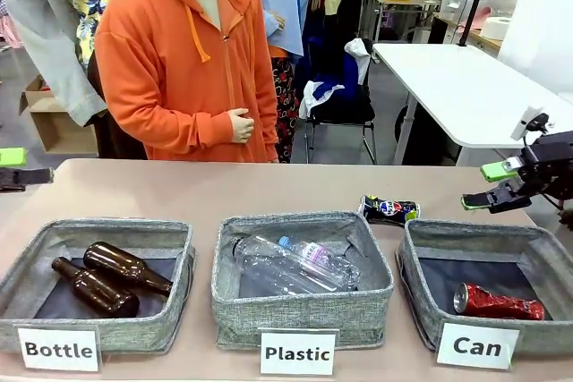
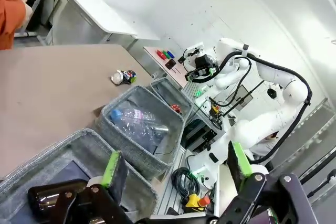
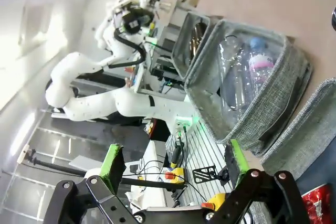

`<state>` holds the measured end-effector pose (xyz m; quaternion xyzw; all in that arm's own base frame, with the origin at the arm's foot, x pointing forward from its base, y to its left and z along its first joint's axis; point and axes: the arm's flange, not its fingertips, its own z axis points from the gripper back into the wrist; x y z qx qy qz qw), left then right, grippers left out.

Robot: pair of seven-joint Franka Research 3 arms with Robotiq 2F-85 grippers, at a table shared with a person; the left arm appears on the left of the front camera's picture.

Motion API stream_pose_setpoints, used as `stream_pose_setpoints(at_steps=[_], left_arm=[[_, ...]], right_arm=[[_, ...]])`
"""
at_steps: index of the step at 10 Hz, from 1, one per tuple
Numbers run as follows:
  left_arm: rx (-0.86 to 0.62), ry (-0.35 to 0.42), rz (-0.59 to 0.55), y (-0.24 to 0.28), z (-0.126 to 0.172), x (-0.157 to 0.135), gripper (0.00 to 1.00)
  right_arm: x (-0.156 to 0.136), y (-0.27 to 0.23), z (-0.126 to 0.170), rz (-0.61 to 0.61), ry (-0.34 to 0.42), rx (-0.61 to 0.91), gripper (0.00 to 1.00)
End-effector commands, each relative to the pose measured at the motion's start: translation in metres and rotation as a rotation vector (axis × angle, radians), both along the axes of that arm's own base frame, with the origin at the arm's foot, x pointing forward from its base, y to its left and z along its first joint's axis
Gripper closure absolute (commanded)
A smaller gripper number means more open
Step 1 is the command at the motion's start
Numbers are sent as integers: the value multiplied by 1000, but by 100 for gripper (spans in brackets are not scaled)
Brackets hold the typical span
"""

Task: Sort the can waste into the basket.
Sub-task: Pick up the can waste from the table and place it in the right Fabric basket.

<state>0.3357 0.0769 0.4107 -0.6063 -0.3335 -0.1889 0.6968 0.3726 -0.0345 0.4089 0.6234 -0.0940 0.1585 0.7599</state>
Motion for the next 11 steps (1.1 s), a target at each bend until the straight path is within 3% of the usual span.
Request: stream_pose_setpoints(at_steps=[1, 7, 8, 11], left_arm=[[-7, 10, 16, 0, 7, 0, 0], [-7, 10, 16, 0, 7, 0, 0], [-7, 10, 16, 0, 7, 0, 0], [-7, 10, 16, 0, 7, 0, 0]], right_arm=[[-1, -2, 1, 12, -3, -8, 0], [0, 0, 0, 0, 0, -1, 0], [19, 26, 17, -16, -64, -224, 0], [88, 84, 43, 125, -363, -815, 0]])
